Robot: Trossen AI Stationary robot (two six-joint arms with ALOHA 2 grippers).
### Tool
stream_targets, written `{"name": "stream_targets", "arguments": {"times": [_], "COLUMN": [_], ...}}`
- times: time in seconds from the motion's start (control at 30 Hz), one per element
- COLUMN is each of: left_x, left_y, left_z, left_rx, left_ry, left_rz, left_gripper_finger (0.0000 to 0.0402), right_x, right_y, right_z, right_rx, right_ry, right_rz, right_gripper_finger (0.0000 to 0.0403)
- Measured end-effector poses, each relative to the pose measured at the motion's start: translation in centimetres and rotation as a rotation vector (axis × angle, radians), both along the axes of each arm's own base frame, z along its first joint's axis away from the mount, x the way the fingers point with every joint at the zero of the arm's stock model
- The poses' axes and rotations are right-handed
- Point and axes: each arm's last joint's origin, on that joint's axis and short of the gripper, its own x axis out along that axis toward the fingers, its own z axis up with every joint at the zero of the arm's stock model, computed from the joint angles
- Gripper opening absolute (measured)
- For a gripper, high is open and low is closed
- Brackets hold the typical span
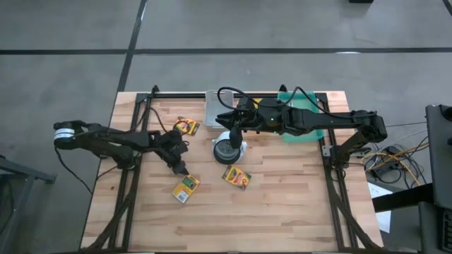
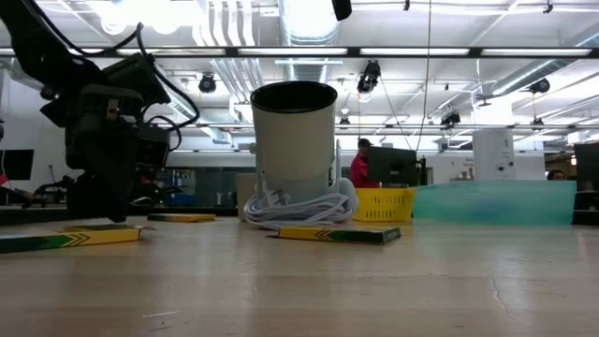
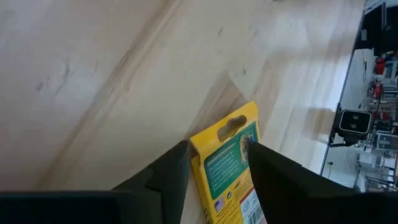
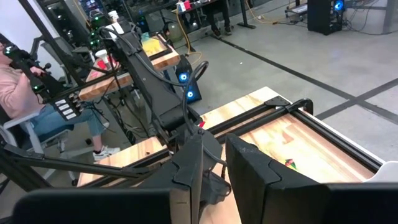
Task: Pick & Place School Supplies
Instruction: Put the pack of crayon into the gray bin
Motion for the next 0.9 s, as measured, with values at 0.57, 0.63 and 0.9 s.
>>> {"name": "stream_targets", "arguments": {"times": [0.57, 0.63, 0.9], "left_x": [0.9, 0.9, 0.9], "left_y": [0.1, 0.1, 0.1], "left_z": [-1.5, -1.5, -1.5], "left_rx": [-0.060, -0.064, -0.075], "left_ry": [0.092, 0.091, 0.086], "left_rz": [-0.014, -0.017, -0.031], "left_gripper_finger": [0.0172, 0.0172, 0.0166], "right_x": [0.0, 0.0, 0.0], "right_y": [0.0, 0.0, 0.0], "right_z": [0.0, 0.0, 0.0], "right_rx": [0.000, 0.000, 0.000], "right_ry": [0.000, 0.000, 0.000], "right_rz": [0.000, 0.000, 0.000], "right_gripper_finger": [0.0068, 0.0068, 0.0068]}}
